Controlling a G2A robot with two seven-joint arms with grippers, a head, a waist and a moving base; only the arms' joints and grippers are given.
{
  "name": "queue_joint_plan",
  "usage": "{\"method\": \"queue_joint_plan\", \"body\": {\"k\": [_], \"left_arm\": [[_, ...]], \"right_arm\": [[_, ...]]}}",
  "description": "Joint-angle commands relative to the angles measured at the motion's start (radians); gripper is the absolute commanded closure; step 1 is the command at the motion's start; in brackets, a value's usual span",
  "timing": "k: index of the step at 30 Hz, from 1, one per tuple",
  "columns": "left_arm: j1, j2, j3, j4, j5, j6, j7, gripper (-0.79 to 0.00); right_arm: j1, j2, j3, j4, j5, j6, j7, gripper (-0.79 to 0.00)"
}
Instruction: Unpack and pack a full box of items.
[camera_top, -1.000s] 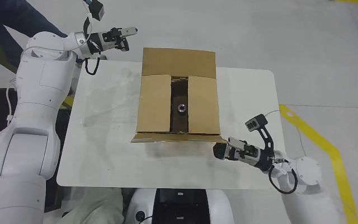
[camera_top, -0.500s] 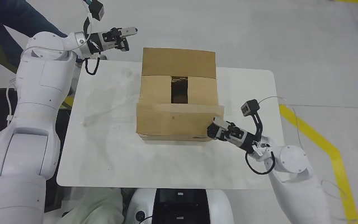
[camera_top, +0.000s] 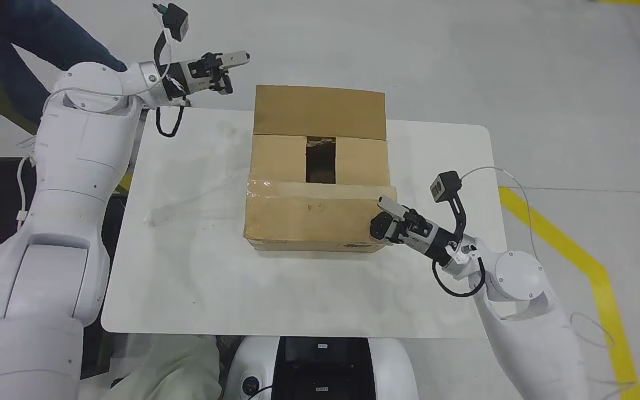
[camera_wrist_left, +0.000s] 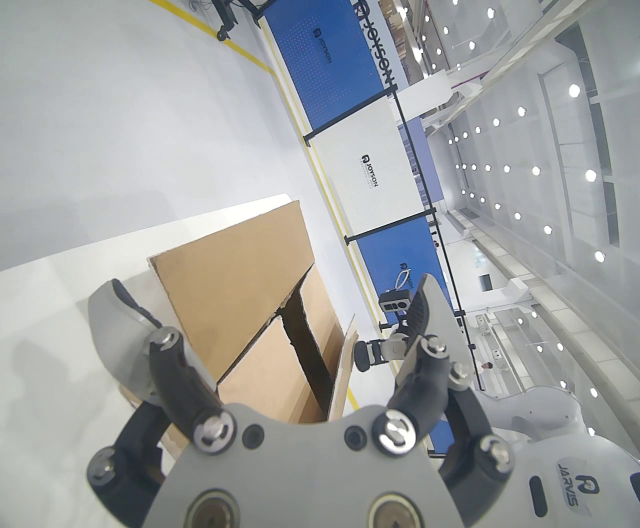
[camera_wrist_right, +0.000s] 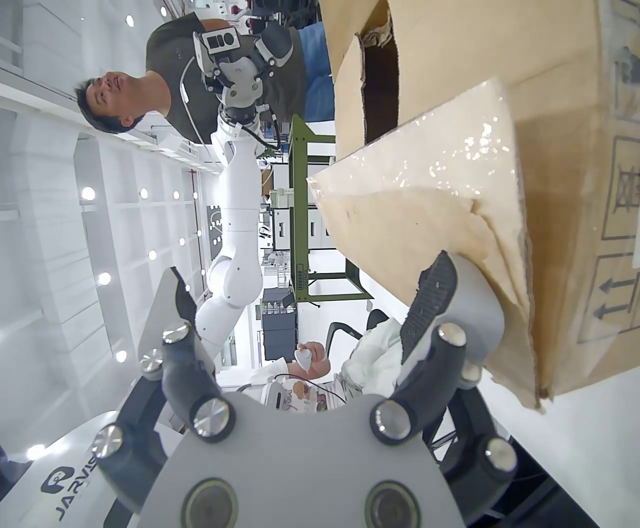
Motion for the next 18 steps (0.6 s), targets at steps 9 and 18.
{"method": "queue_joint_plan", "body": {"k": [9, 18], "left_arm": [[-0.029, -0.008, 0.023, 0.053, 0.075, -0.001, 0.044, -0.785], [-0.056, -0.042, 0.076, 0.156, 0.113, 0.022, 0.101, -0.785]], "right_arm": [[0.000, 0.000, 0.000, 0.000, 0.000, 0.000, 0.000, -0.785], [0.000, 0.000, 0.000, 0.000, 0.000, 0.000, 0.000, -0.785]]}}
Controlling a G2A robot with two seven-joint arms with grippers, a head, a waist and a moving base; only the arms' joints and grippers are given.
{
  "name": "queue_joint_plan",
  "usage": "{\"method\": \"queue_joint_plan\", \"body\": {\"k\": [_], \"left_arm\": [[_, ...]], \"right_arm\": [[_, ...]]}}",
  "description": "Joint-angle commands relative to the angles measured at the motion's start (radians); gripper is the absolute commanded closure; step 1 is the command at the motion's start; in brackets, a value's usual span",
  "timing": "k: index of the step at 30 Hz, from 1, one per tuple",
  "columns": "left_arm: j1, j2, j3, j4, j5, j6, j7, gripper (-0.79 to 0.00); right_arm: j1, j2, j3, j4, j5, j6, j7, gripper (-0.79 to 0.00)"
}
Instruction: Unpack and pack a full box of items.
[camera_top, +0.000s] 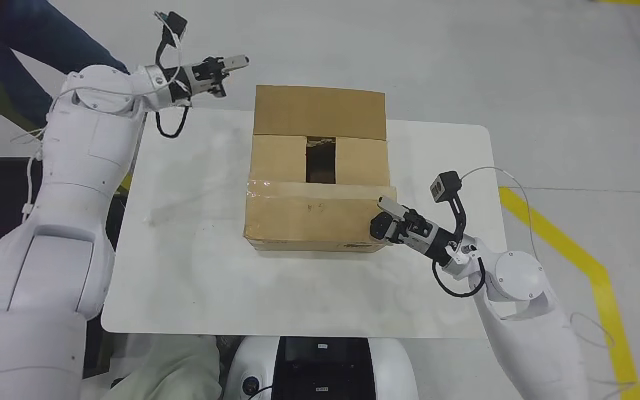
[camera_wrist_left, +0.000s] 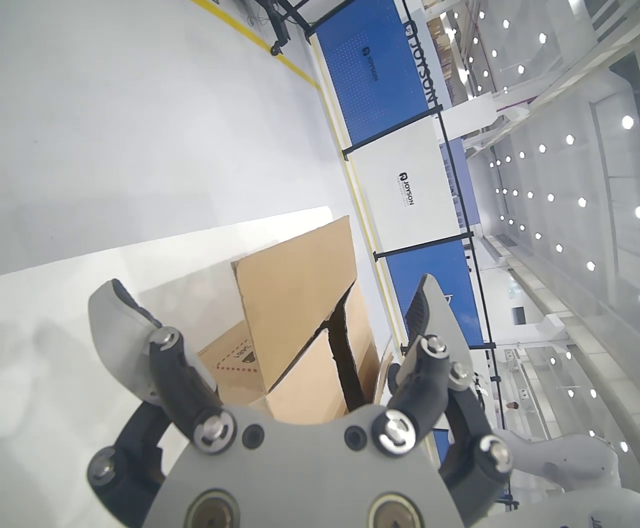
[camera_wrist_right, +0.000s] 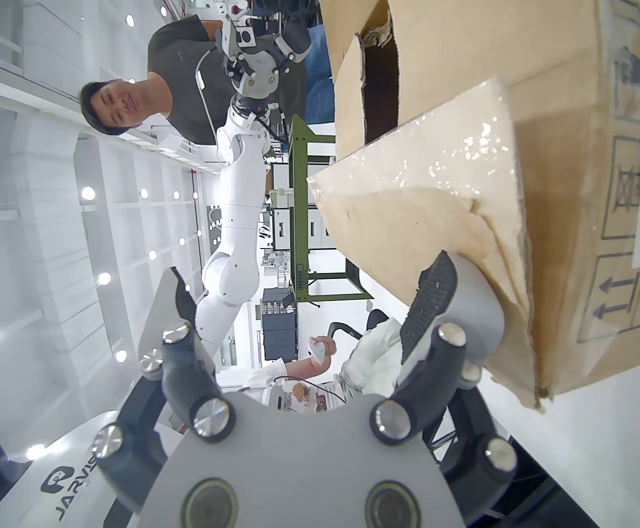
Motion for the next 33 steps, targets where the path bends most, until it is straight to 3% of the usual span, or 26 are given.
{"method": "queue_joint_plan", "body": {"k": [1, 19, 26, 33], "left_arm": [[-0.007, -0.010, 0.018, 0.026, 0.013, 0.004, 0.008, -0.785], [-0.049, -0.115, 0.107, 0.165, -0.022, 0.005, 0.004, -0.785], [-0.059, -0.152, 0.102, 0.204, -0.113, 0.007, -0.036, -0.785], [-0.074, -0.166, 0.061, 0.246, -0.228, -0.025, -0.111, -0.785]], "right_arm": [[0.000, 0.000, 0.000, 0.000, 0.000, 0.000, 0.000, -0.785], [0.000, 0.000, 0.000, 0.000, 0.000, 0.000, 0.000, -0.785], [0.000, 0.000, 0.000, 0.000, 0.000, 0.000, 0.000, -0.785], [0.000, 0.000, 0.000, 0.000, 0.000, 0.000, 0.000, -0.785]]}}
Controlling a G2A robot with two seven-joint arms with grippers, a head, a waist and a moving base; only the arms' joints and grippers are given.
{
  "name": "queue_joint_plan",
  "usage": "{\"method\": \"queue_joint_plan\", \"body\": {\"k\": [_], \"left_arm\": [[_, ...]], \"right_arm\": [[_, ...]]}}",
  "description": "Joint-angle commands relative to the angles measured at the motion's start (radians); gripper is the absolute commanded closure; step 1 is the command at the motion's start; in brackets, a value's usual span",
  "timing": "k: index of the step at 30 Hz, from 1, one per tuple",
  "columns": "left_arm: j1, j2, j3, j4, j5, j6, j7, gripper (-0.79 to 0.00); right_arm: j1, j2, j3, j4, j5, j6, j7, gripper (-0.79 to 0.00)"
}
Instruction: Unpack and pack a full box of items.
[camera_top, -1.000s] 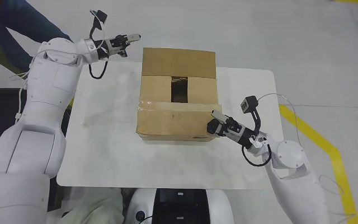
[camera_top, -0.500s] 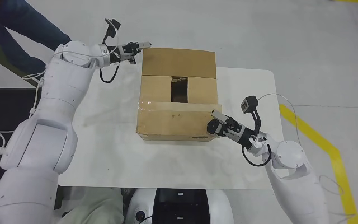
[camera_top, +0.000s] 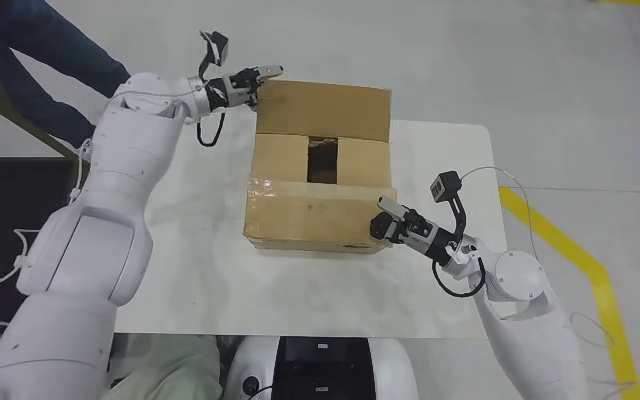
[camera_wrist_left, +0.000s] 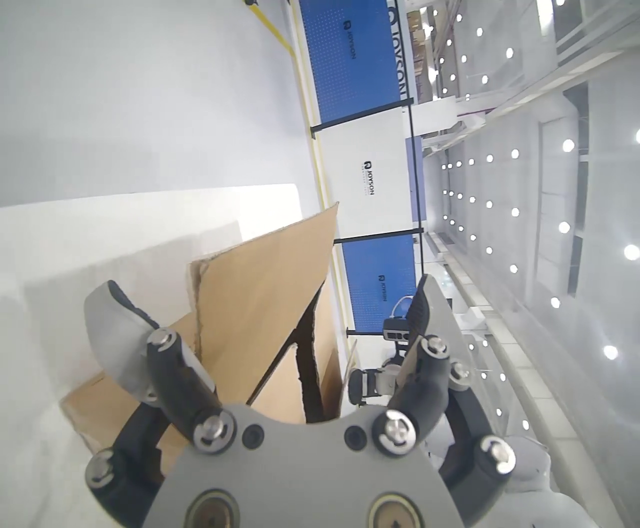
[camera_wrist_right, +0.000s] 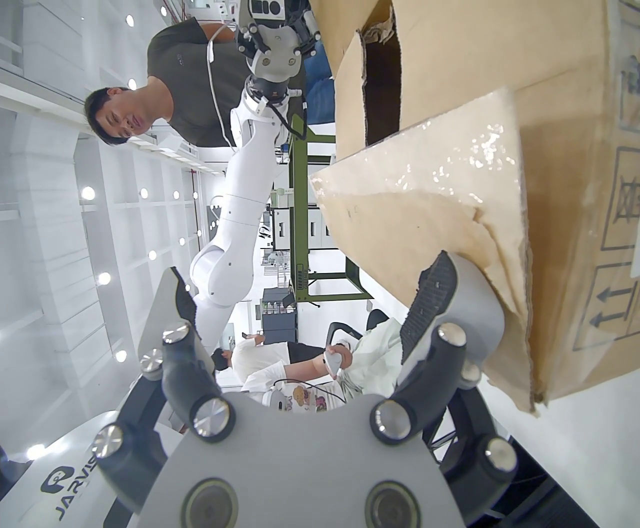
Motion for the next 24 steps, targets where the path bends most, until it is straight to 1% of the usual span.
{"method": "queue_joint_plan", "body": {"k": [1, 7, 12, 15, 20, 24], "left_arm": [[-0.004, -0.001, -0.016, 0.010, -0.038, -0.009, -0.035, -0.785], [-0.009, 0.003, -0.060, 0.014, -0.138, -0.022, -0.176, -0.785], [-0.006, 0.009, -0.085, 0.001, -0.181, -0.009, -0.240, -0.785], [0.010, 0.017, -0.097, -0.035, -0.201, 0.027, -0.276, -0.785], [0.047, 0.037, -0.107, -0.127, -0.202, 0.080, -0.329, -0.785], [0.086, 0.060, -0.132, -0.202, -0.220, 0.108, -0.357, -0.785]], "right_arm": [[0.000, 0.000, 0.000, 0.000, 0.000, 0.000, 0.000, -0.785], [0.000, 0.000, 0.000, 0.000, 0.000, 0.000, 0.000, -0.785], [0.000, 0.000, 0.000, 0.000, 0.000, 0.000, 0.000, -0.785], [0.000, 0.000, 0.000, 0.000, 0.000, 0.000, 0.000, -0.785], [0.000, 0.000, 0.000, 0.000, 0.000, 0.000, 0.000, -0.785], [0.000, 0.000, 0.000, 0.000, 0.000, 0.000, 0.000, -0.785]]}}
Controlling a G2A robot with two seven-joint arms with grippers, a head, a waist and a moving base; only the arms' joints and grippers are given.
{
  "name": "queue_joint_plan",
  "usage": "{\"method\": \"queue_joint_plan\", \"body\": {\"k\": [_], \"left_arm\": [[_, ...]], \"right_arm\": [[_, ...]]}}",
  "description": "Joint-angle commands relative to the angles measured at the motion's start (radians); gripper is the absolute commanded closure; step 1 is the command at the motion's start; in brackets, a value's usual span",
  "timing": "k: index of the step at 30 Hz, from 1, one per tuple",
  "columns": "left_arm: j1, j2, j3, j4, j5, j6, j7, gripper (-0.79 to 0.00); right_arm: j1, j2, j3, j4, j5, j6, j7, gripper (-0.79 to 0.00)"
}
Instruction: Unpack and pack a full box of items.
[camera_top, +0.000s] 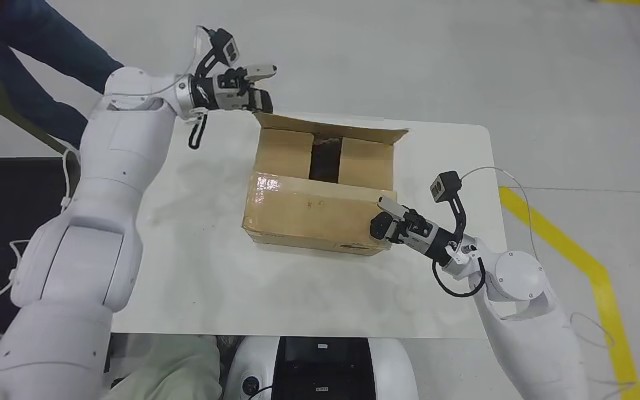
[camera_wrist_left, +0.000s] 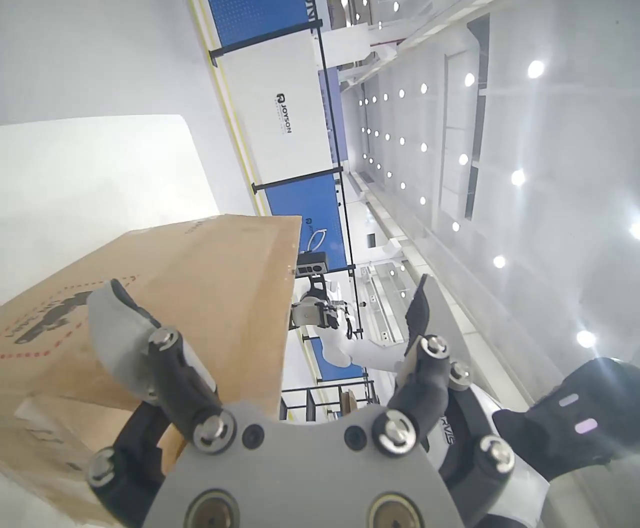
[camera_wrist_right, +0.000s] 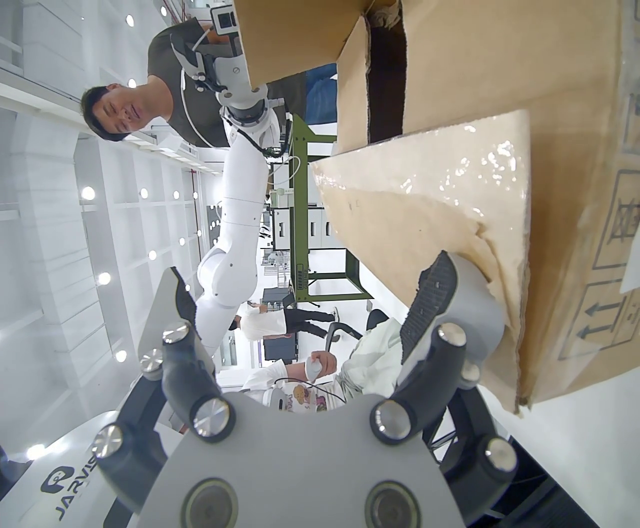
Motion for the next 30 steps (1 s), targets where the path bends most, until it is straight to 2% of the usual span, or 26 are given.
{"method": "queue_joint_plan", "body": {"k": [1, 8, 13, 21, 30], "left_arm": [[0.020, 0.012, -0.012, -0.035, -0.007, 0.013, -0.013, -0.785], [0.082, 0.053, -0.033, -0.147, 0.022, 0.073, -0.073, -0.785], [0.119, 0.078, -0.019, -0.196, 0.040, 0.073, -0.073, -0.785], [0.138, 0.109, 0.009, -0.220, 0.038, 0.073, -0.073, -0.785], [0.138, 0.126, 0.027, -0.234, 0.024, 0.073, -0.073, -0.785]], "right_arm": [[0.000, 0.000, 0.000, 0.000, 0.000, 0.000, 0.000, -0.785], [0.000, 0.000, 0.000, 0.000, 0.000, 0.000, 0.000, -0.785], [0.000, 0.000, 0.000, 0.000, 0.000, 0.000, 0.000, -0.785], [0.019, -0.001, 0.002, -0.013, 0.024, -0.007, -0.045, -0.785], [0.114, -0.006, -0.003, 0.051, 0.036, 0.011, -0.138, -0.785]]}}
